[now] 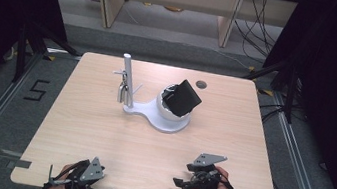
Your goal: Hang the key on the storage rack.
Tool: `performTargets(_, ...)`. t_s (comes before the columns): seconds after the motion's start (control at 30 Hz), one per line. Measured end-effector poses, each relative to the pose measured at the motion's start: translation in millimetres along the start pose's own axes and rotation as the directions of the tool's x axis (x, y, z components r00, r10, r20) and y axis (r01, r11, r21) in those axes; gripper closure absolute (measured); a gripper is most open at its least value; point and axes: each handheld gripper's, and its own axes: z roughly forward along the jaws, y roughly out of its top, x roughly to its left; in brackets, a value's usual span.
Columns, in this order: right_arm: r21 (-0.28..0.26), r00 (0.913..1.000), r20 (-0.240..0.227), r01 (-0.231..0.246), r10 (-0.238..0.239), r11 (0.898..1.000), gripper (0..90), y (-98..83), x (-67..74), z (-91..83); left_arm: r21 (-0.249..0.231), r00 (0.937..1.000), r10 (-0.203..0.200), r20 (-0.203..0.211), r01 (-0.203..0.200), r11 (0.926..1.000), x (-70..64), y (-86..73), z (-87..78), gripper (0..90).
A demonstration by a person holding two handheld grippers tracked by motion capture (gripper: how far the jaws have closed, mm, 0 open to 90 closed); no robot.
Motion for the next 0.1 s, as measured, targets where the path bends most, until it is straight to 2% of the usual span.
performTargets(0.03, -0.004, 0.9999, 0.013, 0.011, -0.011, 1.0, 27.2, -0.2, -0.4, 0.7, -0.009, 0.9999, -0.012, 0.006, 0.012, 0.9999, -0.9, -0.3, 1.1, 20.7)
performTargets(0.1, 0.003, 0.9999, 0.013, 0.005, -0.005, 1.0, 26.3, 0.3, -0.4, 0.3, 0.0, 1.0, -0.007, 0.002, 0.007, 1.0, -0.3, -0.8, 2.0, 20.6)
